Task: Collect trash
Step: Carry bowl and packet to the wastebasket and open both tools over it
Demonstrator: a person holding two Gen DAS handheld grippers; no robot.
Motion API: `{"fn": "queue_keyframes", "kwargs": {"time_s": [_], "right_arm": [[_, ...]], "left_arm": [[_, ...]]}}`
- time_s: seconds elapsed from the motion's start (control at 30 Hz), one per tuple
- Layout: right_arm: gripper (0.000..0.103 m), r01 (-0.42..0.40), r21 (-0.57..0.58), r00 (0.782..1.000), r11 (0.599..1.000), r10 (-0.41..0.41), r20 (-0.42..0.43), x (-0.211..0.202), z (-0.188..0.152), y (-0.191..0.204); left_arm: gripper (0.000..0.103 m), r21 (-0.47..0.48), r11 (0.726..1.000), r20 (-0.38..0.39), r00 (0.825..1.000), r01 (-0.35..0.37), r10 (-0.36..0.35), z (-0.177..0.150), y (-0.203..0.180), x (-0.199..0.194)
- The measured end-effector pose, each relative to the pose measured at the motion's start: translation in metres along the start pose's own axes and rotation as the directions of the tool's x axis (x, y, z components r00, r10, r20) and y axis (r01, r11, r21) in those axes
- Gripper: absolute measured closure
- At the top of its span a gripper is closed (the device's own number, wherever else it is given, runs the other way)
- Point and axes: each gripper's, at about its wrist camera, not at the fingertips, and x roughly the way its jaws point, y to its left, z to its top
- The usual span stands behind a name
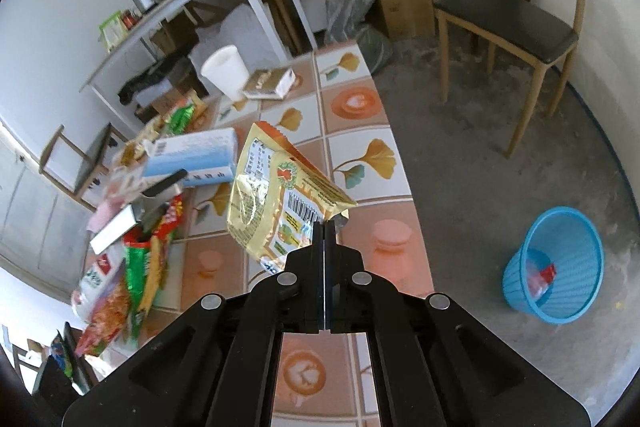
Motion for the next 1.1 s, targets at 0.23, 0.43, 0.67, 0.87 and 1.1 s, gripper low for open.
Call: {"fn": "queue_keyframes", "kwargs": {"time_s": [0.23, 0.43, 0.67, 0.87, 1.1], "right_arm": [[0.103, -0.056, 0.041, 0.997, 0.998, 0.054, 0.053, -0.028, -0.010, -0.016], [0.103, -0.079, 0.096, 0.991, 0.992, 0.068, 0.115, -0.053, -0.019, -0.038], [0.103, -0.041, 0.203, 0.983, 0.978, 0.002, 0.186, -0.080, -0.037, -0.089], [0.103, 0.031, 0.340, 0.970, 0.940, -0.110, 0.217, -0.103, -0.066, -0.154], [0.103, 0.131, 0.500, 0.953, 0.856, -0.248, 0.175, -0.110, -0.107, -0.233]], "left_arm": [[0.099, -0.007, 1.000, 0.015, 1.000, 0.013, -0.013, 0.005, -0.004, 0.001], [0.099, 0.016, 1.000, 0.028, 0.999, 0.022, -0.023, 0.011, -0.013, -0.002], [0.099, 0.079, 0.995, -0.011, 0.998, 0.066, -0.065, 0.030, -0.048, 0.015], [0.099, 0.183, 0.973, -0.115, 0.986, 0.142, -0.122, 0.052, -0.108, 0.061], [0.099, 0.216, 0.943, -0.340, 0.925, 0.253, -0.171, 0.062, -0.194, 0.147]]}}
